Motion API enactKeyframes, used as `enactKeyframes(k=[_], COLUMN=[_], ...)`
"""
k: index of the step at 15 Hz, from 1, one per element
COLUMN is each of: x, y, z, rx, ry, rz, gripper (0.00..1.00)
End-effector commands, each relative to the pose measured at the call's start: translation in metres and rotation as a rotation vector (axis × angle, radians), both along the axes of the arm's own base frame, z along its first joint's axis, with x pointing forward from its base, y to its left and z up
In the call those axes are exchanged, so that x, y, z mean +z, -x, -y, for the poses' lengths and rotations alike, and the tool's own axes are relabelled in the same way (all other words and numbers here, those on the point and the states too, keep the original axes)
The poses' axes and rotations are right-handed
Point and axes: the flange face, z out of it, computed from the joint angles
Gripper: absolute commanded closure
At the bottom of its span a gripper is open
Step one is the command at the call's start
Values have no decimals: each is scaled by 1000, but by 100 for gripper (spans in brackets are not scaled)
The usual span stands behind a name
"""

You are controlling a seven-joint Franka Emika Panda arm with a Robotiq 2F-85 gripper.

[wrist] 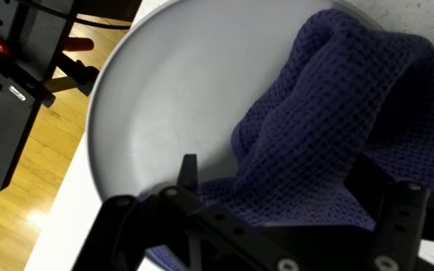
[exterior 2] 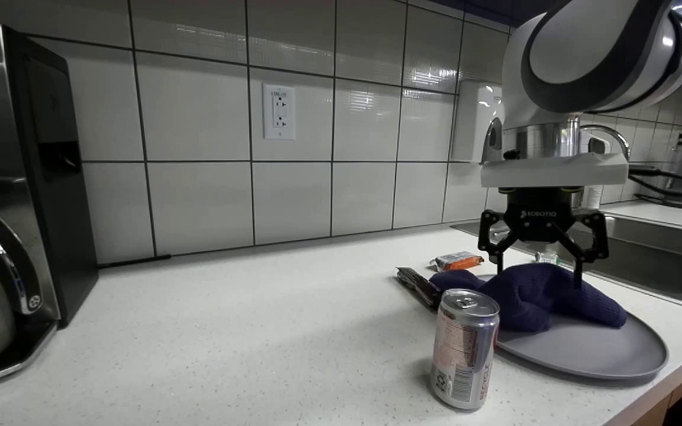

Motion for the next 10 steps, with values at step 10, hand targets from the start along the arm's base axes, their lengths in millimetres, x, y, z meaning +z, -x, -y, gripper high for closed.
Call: enactKeyframes(k=[10], x=[-33], y=[-18], z=[-9], rx=[-29], ry=[48], rz=[-25], gripper=[32])
